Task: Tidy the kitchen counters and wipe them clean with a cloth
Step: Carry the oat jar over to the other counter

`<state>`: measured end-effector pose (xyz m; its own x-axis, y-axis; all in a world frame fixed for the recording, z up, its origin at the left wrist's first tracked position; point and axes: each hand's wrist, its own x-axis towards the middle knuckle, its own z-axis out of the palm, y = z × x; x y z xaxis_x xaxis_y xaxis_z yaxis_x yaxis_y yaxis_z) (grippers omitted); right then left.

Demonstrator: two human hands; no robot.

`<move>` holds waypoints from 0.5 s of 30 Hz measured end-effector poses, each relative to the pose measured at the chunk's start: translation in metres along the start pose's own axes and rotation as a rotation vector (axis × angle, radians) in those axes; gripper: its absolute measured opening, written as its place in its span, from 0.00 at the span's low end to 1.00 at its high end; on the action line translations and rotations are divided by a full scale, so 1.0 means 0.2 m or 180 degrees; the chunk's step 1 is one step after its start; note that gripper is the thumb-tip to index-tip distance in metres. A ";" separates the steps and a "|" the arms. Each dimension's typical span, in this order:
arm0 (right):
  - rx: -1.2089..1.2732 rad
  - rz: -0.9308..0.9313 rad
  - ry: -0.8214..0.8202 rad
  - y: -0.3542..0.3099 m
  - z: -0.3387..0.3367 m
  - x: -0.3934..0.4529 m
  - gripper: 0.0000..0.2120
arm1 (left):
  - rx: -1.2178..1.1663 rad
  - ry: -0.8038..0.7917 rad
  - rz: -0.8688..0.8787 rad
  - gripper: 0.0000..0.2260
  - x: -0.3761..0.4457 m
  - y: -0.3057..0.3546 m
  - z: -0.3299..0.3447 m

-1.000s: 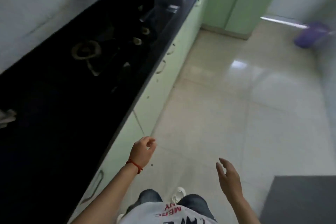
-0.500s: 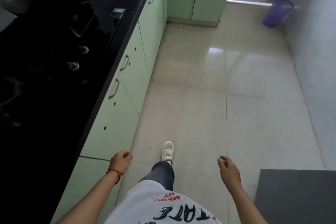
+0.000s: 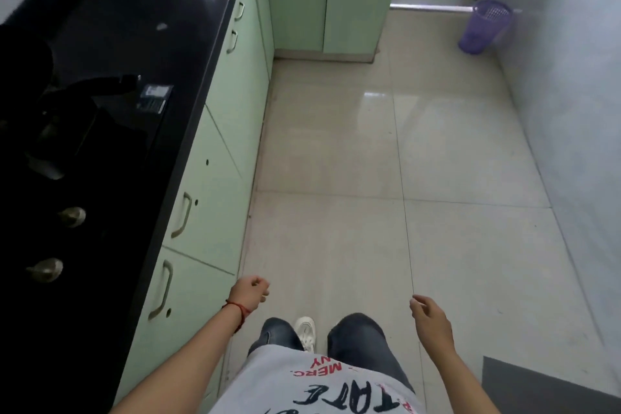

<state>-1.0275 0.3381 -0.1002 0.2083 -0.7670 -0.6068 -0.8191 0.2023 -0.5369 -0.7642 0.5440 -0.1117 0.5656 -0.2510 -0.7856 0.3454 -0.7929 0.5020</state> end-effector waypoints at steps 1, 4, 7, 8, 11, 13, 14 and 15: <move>0.0016 0.0026 0.0015 -0.04 -0.02 0.06 0.15 | -0.0013 -0.0042 0.0078 0.11 0.06 0.11 0.01; 0.0071 0.0096 0.0014 -0.17 -0.06 0.28 0.14 | -0.0058 -0.0086 0.0279 0.11 0.24 0.43 0.04; 0.0119 0.0095 -0.0013 -0.34 -0.12 0.54 0.14 | -0.0138 -0.0049 0.0309 0.11 0.44 0.72 0.06; 0.0111 0.0071 -0.0036 -0.41 -0.14 0.64 0.14 | -0.0164 -0.0017 0.0284 0.11 0.50 0.80 0.06; 0.0073 0.0013 -0.0151 -0.64 -0.22 0.91 0.14 | -0.0254 0.0133 0.0133 0.10 0.63 1.01 0.06; 0.0031 -0.0058 -0.0209 -0.82 -0.28 1.08 0.14 | -0.0318 0.0229 0.0026 0.10 0.70 1.13 0.04; -0.0004 -0.0124 -0.0241 -0.92 -0.30 1.18 0.14 | -0.0371 0.0279 -0.0020 0.10 0.73 1.18 0.04; -0.0037 -0.0195 -0.0281 -1.02 -0.32 1.27 0.14 | -0.0426 0.0328 -0.0056 0.09 0.77 1.23 0.02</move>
<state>-0.8421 0.0640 -0.1071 0.3041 -0.7209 -0.6227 -0.8094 0.1493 -0.5680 -0.5963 0.3083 -0.1113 0.6300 -0.1739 -0.7569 0.4487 -0.7140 0.5375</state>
